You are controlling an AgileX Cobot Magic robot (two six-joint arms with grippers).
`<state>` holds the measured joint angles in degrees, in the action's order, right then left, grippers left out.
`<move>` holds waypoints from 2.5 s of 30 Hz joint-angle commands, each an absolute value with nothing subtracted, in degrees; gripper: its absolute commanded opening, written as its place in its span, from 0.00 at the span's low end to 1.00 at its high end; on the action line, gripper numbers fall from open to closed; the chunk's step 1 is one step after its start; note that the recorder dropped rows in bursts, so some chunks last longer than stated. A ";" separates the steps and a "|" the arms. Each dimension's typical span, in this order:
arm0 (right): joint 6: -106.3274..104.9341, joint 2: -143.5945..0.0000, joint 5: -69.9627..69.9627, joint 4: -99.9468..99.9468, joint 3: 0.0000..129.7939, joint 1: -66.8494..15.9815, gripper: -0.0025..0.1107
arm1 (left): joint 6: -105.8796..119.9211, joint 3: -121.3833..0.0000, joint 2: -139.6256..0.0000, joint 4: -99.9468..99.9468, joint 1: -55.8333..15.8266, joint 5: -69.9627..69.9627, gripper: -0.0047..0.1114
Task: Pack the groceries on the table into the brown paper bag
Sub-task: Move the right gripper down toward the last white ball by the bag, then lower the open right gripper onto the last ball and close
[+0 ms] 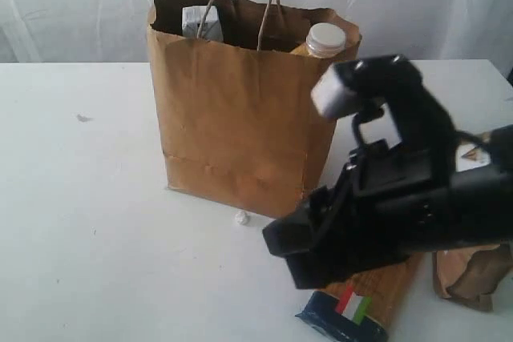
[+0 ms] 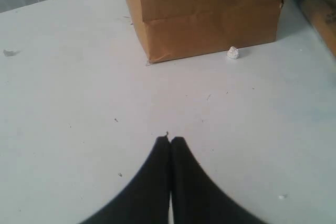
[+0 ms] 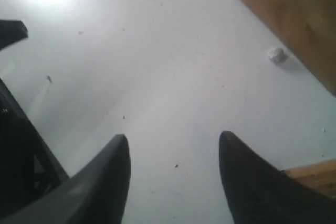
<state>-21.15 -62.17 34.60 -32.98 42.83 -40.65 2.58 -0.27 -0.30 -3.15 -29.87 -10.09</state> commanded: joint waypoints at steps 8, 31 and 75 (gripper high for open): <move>-23.76 -83.49 22.72 -33.11 42.95 -45.71 0.45 | 2.78 0.00 0.00 -3.08 -29.84 -10.29 0.04; -19.71 -101.28 19.62 5.60 58.22 -45.60 0.45 | 2.78 0.00 0.00 -3.08 -29.84 -10.29 0.04; 19.70 -116.19 24.11 -10.28 69.91 -41.60 0.39 | 2.78 0.00 0.00 -3.08 -29.84 -10.29 0.04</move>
